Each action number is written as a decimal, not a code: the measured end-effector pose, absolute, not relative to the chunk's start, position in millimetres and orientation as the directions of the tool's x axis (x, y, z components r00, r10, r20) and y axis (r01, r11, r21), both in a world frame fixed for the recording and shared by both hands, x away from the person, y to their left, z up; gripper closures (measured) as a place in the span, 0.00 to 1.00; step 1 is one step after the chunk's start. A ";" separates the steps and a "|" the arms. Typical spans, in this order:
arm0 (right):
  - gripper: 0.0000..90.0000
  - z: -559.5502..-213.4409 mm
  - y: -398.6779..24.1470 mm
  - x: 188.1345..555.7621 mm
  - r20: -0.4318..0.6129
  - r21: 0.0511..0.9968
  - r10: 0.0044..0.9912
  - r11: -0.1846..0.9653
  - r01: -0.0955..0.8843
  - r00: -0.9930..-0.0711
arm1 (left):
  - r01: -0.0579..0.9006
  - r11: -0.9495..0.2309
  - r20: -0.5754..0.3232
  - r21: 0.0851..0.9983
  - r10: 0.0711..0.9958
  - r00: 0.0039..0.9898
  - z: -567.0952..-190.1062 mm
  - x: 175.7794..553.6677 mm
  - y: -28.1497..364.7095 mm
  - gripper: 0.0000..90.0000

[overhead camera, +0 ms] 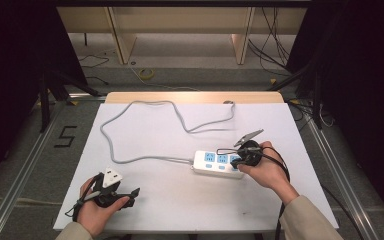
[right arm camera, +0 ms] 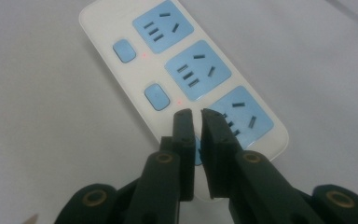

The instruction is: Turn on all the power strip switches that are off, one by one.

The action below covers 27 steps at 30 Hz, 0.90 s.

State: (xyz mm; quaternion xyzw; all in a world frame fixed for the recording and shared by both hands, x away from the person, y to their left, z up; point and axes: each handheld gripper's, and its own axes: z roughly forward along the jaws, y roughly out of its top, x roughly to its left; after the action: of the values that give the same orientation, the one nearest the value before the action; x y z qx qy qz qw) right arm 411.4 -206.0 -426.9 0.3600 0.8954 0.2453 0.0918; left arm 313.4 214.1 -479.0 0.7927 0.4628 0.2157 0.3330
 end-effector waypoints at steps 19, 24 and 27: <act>0.84 -420.2 -214.3 400.0 -0.012 0.550 0.697 0.604 0.577 -0.717 | 0.590 -0.350 0.035 0.728 0.877 0.478 -479.0 313.4 214.1 0.18; 0.81 -419.9 -218.5 393.8 -0.020 0.562 0.697 0.601 0.568 -0.717 | 0.589 -0.350 0.035 0.729 0.877 0.478 -479.4 313.7 214.2 0.18; 0.78 -419.2 -221.6 389.8 -0.018 0.569 0.699 0.595 0.567 -0.715 | 0.588 -0.351 0.036 0.729 0.877 0.479 -479.3 313.6 214.0 0.18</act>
State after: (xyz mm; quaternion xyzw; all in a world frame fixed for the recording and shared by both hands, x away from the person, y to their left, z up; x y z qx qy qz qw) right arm 389.8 -221.6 -419.2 0.3576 0.8849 0.2730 0.1205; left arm 313.6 214.0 -479.3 0.7928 0.4620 0.2168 0.3331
